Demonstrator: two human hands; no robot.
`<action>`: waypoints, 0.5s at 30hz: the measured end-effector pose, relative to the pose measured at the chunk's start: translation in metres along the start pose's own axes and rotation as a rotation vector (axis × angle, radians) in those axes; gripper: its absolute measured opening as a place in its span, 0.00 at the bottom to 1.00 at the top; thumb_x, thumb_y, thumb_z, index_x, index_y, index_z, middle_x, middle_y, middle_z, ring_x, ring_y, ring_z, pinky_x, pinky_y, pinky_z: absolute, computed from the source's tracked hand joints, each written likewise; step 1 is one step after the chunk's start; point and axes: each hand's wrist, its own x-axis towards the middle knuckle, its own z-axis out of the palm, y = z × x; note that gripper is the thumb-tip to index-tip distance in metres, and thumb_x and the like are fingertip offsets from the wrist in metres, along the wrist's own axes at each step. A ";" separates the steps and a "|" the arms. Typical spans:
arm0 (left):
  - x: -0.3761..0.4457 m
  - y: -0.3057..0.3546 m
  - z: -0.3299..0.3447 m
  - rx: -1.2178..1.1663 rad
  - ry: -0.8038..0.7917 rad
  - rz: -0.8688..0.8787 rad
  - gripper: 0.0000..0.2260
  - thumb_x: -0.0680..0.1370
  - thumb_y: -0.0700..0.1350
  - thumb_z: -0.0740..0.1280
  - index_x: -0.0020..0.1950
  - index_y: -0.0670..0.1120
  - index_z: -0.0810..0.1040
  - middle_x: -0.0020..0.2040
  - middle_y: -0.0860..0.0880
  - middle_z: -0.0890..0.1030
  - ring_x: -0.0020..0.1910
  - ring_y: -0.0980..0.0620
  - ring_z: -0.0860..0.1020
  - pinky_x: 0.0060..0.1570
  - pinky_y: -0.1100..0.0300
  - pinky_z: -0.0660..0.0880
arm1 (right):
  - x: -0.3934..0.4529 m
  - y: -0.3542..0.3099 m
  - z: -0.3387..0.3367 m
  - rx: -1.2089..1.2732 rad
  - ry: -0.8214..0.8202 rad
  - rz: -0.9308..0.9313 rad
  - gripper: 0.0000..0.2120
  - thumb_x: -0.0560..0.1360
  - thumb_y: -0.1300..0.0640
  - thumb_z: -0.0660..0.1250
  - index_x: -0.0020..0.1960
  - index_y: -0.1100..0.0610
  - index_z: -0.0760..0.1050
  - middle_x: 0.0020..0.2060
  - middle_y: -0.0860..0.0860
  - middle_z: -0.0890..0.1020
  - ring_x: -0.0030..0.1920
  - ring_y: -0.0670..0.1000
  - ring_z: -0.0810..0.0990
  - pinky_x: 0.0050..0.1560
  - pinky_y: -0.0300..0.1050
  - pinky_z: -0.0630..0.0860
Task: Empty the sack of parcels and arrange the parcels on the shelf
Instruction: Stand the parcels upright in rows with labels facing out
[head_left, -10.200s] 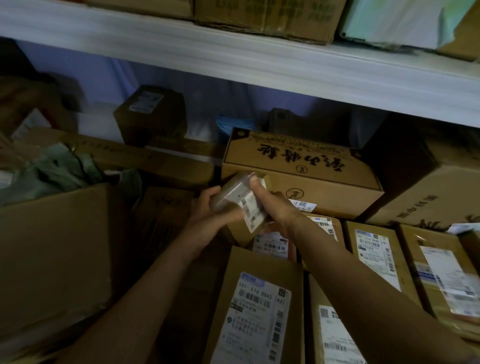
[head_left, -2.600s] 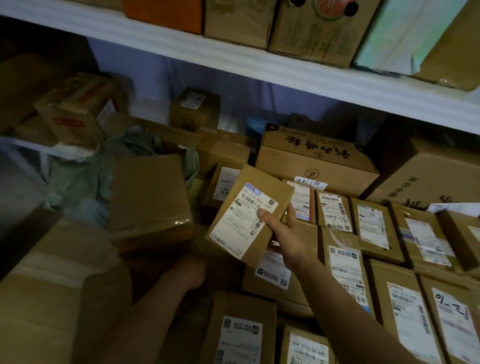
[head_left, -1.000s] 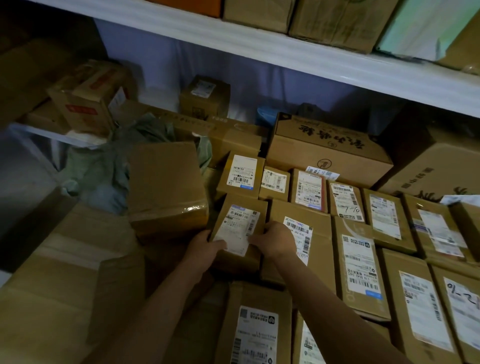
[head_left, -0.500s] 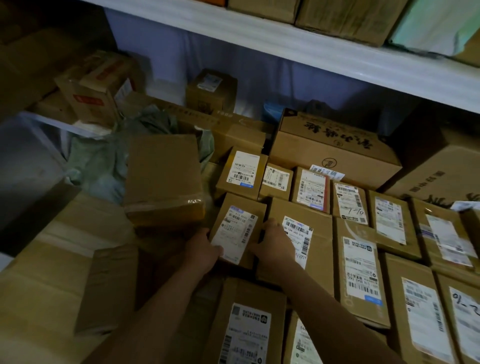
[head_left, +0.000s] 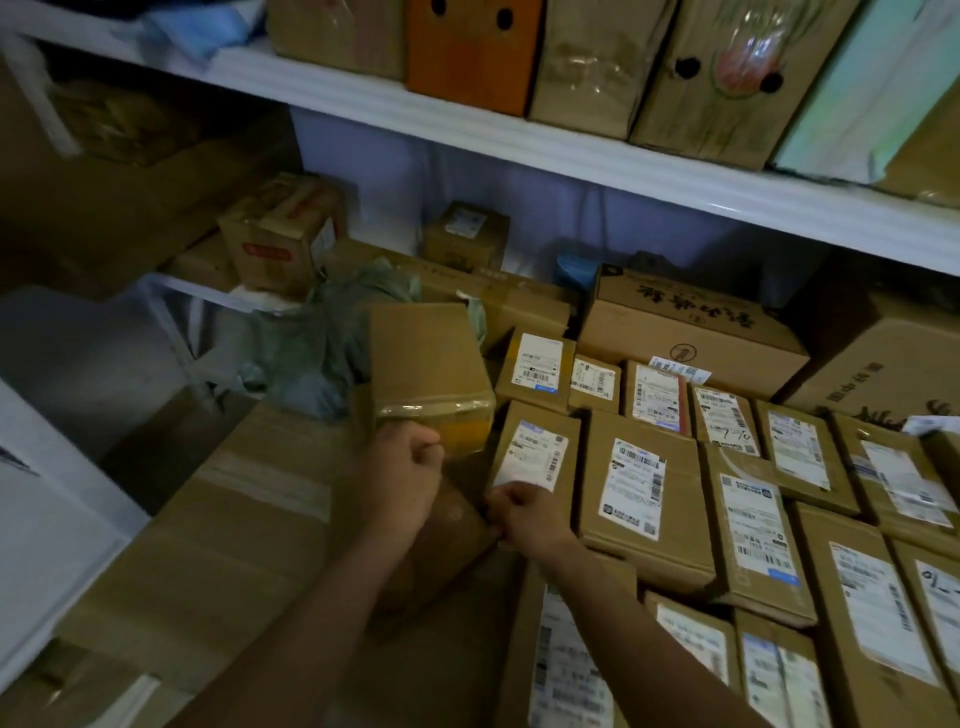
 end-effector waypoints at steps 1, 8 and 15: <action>-0.002 -0.006 -0.010 0.019 0.105 0.018 0.06 0.75 0.42 0.68 0.52 0.47 0.78 0.53 0.48 0.77 0.54 0.49 0.76 0.49 0.60 0.72 | -0.005 0.000 0.012 -0.004 -0.039 0.018 0.11 0.80 0.52 0.60 0.56 0.55 0.77 0.49 0.53 0.80 0.53 0.53 0.79 0.59 0.52 0.77; -0.010 -0.070 -0.043 0.032 -0.106 -0.446 0.30 0.74 0.58 0.68 0.67 0.37 0.71 0.66 0.37 0.73 0.65 0.38 0.71 0.62 0.50 0.71 | -0.034 -0.001 0.067 0.132 -0.071 0.049 0.19 0.81 0.46 0.55 0.65 0.55 0.71 0.58 0.54 0.78 0.56 0.53 0.77 0.56 0.46 0.74; -0.036 -0.085 -0.042 -0.526 -0.340 -0.541 0.19 0.78 0.45 0.66 0.68 0.45 0.70 0.64 0.42 0.76 0.59 0.41 0.76 0.56 0.49 0.74 | -0.058 -0.003 0.077 0.276 -0.086 0.105 0.19 0.80 0.42 0.54 0.66 0.50 0.69 0.61 0.53 0.76 0.61 0.55 0.74 0.68 0.56 0.67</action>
